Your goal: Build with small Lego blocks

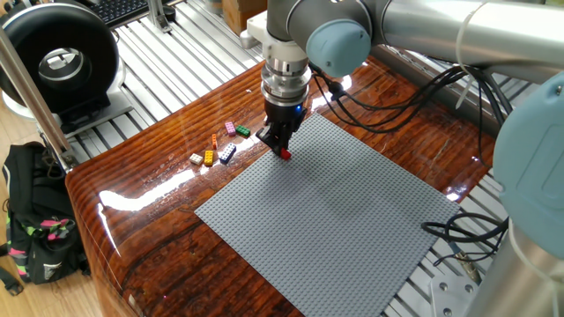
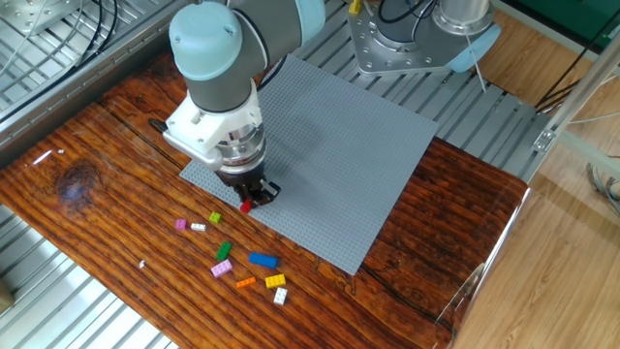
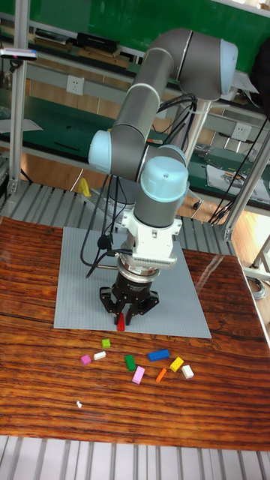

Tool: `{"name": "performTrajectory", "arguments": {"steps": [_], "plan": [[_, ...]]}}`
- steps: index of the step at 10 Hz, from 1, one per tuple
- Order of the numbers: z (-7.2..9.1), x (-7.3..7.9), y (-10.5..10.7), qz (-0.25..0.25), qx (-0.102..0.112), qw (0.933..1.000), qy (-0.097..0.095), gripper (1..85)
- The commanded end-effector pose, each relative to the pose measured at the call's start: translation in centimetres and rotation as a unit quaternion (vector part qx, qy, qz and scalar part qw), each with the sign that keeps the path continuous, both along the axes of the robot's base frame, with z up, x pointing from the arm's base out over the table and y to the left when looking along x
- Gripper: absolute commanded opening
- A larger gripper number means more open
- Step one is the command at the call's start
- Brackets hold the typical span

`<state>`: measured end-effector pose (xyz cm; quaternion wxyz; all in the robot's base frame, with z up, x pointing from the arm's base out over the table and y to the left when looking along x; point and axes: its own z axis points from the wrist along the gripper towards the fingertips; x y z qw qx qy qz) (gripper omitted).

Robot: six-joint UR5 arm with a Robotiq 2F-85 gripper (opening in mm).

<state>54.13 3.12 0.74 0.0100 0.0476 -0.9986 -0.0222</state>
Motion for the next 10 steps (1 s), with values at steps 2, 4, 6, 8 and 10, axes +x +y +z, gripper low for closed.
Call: {"name": "performTrajectory", "arguments": {"steps": [2,4,6,8,10], "plan": [[0.3,-0.3,-0.7,0.031,0.014,0.9994,0.003,54.0],[0.6,-0.6,-0.4,0.021,0.011,0.9997,0.002,53.7],[1.3,-1.1,0.1,0.009,0.010,0.9999,0.001,49.3],[1.9,-1.1,0.4,-0.014,0.011,0.9998,0.001,33.3],[1.8,-1.0,-0.1,-0.039,-0.001,0.9993,0.001,7.3]]}}
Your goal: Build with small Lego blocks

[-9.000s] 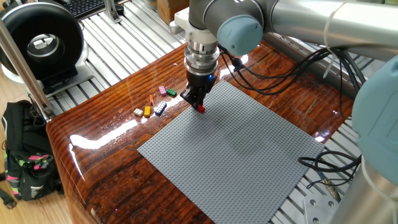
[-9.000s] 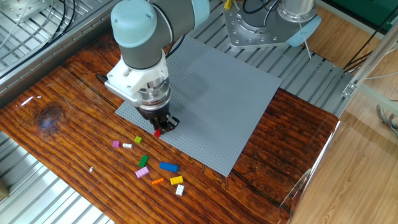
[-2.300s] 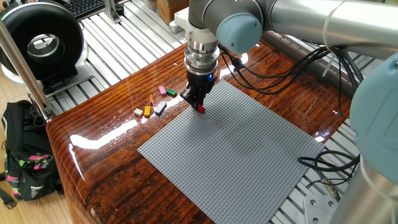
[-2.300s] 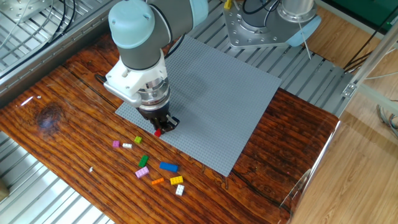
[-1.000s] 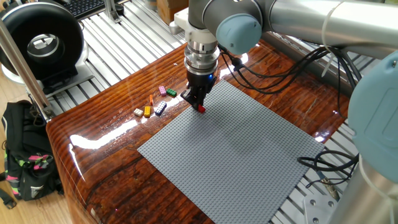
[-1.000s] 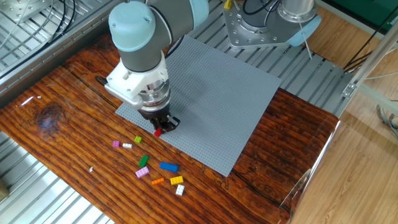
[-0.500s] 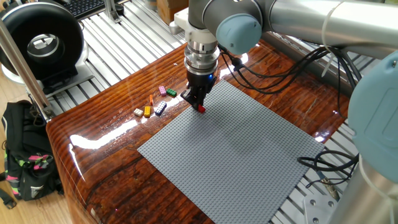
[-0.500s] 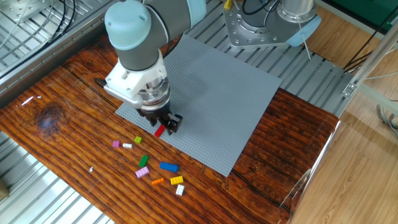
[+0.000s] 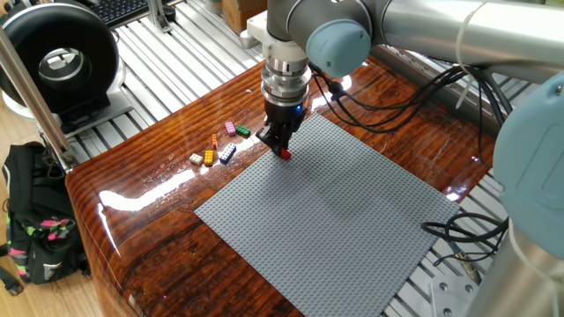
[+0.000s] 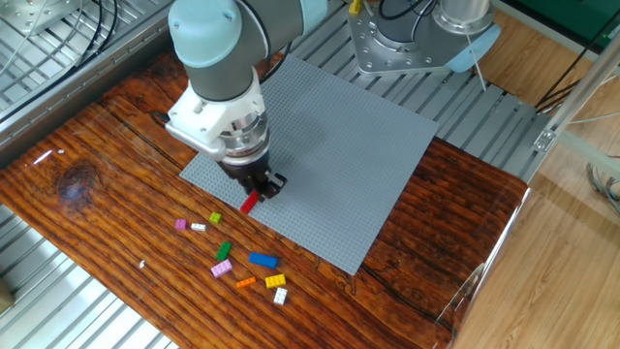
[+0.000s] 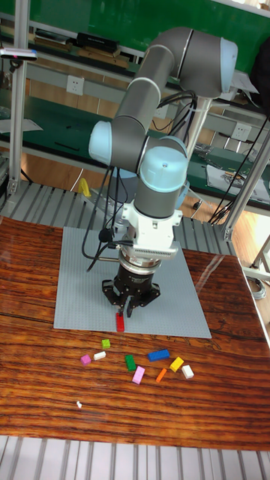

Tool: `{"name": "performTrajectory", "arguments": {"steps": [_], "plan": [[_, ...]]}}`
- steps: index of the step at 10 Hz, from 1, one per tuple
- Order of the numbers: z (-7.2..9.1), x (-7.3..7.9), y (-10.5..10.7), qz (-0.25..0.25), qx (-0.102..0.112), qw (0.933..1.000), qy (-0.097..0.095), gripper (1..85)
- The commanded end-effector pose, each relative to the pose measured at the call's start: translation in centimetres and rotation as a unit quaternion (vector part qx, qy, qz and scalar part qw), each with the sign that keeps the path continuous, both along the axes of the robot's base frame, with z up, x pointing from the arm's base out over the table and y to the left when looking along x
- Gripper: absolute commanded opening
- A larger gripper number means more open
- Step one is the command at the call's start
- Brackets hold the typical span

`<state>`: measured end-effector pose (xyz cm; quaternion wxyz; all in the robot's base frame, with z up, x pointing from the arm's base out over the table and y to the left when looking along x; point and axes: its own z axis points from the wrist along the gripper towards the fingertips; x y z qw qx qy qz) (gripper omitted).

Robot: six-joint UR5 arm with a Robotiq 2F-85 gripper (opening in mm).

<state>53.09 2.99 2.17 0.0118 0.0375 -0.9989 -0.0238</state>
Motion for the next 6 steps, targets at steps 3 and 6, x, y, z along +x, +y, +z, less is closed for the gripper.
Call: {"name": "performTrajectory", "arguments": {"steps": [3,6], "plan": [[-0.6,1.0,0.4,-0.033,0.003,0.9993,-0.015,2.0],[-0.6,1.6,0.1,-0.036,-0.004,0.9991,-0.025,2.0]]}}
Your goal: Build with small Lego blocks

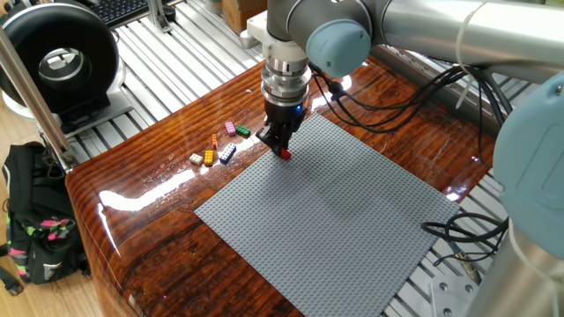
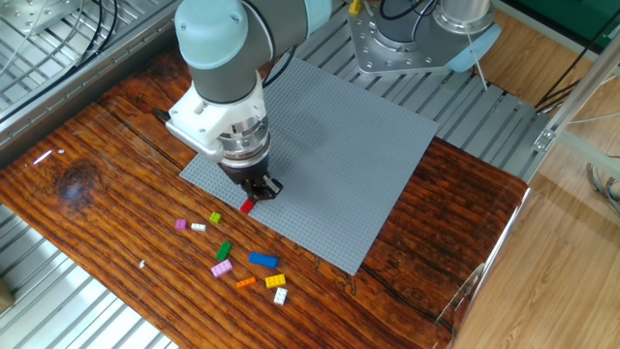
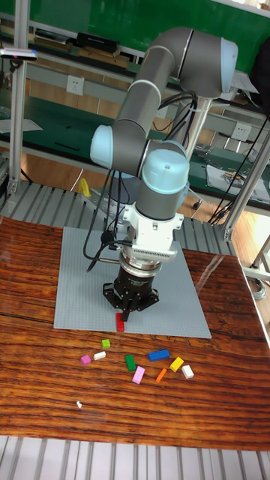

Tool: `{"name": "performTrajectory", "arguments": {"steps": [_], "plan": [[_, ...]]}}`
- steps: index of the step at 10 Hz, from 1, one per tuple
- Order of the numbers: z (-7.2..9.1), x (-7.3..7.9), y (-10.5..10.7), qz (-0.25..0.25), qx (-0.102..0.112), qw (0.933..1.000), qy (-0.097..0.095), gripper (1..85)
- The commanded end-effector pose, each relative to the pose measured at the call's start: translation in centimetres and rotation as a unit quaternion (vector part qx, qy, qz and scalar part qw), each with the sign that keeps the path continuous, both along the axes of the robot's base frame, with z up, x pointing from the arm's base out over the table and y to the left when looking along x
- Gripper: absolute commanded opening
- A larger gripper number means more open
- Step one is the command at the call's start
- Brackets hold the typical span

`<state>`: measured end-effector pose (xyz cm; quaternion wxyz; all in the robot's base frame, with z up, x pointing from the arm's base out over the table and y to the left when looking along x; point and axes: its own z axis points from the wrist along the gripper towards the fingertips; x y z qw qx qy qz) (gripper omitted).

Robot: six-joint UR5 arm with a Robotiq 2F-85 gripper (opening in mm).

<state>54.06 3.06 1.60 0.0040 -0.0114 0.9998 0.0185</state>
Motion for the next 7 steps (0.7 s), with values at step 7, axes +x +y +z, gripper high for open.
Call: {"name": "performTrajectory", "arguments": {"steps": [7], "plan": [[-0.30,0.36,-0.33,-0.001,-0.003,1.0000,-0.002,2.0]]}}
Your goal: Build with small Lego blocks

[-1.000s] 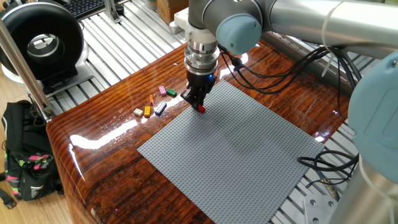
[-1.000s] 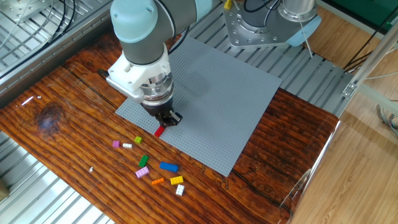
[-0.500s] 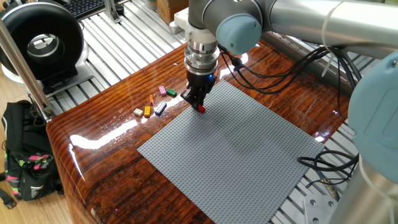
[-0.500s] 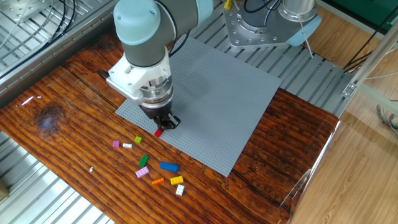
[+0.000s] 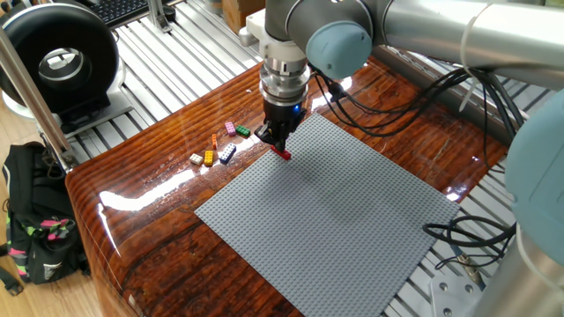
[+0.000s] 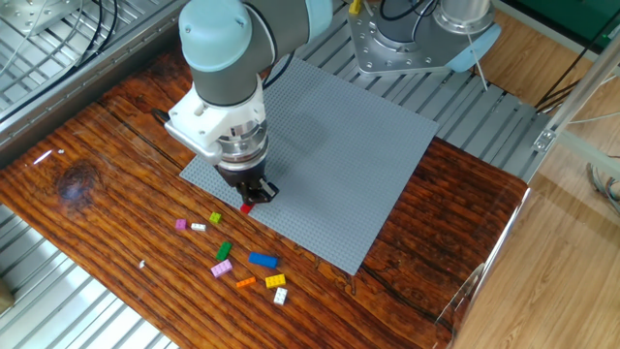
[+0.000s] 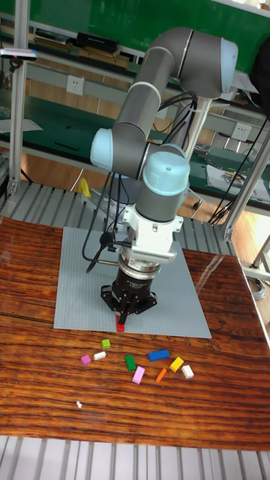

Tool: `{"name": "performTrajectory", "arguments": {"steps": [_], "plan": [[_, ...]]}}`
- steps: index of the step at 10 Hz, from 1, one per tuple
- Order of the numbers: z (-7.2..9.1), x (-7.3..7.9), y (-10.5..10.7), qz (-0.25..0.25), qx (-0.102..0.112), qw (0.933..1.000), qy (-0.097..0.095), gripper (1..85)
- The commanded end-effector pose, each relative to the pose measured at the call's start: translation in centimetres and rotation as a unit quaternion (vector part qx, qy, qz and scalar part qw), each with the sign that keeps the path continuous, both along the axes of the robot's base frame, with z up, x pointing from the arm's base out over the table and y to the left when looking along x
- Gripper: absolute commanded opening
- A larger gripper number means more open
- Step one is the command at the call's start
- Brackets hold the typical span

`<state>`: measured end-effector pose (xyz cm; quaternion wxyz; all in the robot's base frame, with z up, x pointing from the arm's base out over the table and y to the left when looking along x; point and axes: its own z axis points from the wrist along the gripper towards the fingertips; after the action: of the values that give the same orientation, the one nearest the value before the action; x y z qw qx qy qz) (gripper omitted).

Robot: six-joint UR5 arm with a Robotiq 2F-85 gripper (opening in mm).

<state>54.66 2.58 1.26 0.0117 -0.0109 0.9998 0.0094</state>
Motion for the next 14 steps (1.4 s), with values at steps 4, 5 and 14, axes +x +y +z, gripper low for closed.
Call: {"name": "performTrajectory", "arguments": {"steps": [4,5,14], "plan": [[0.4,-0.5,0.1,0.001,0.004,0.9999,0.010,2.0],[0.2,-0.5,-0.1,0.002,0.002,1.0000,0.010,2.0],[-0.1,-0.6,-0.4,0.006,-0.003,0.9999,0.016,2.0]]}}
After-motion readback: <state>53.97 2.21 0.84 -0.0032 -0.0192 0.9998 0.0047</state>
